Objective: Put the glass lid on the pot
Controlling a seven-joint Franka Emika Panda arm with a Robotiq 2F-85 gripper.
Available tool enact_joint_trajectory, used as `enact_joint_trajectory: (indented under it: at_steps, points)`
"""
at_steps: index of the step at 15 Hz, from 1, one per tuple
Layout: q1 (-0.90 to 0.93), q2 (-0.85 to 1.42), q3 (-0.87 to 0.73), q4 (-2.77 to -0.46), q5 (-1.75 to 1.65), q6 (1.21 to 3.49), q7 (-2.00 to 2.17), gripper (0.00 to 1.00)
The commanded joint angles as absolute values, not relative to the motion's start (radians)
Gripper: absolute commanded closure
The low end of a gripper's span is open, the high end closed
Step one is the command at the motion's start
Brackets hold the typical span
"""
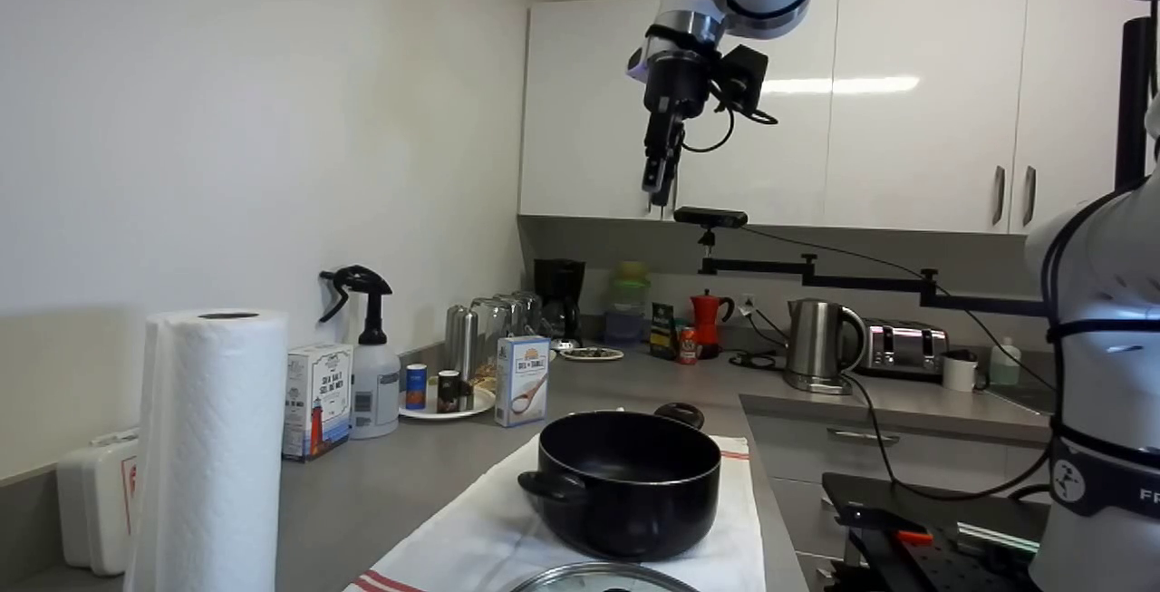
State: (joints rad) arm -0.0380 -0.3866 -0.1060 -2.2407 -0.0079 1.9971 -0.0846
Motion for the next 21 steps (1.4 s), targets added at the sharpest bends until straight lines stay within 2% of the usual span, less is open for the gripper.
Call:
enact_joint_trajectory:
  at_steps: [1,12,21]
  points:
    - [-0.032,-0.388,-0.074,-2.301,-0.012,2.047,-0.078,0.0]
    - [0.036,-0.308,0.024,-2.488,0.004,2.254,-0.029,0.0]
    - [0.073,-0.081,0.111,-2.511,-0.029,2.49,0.108,0.0]
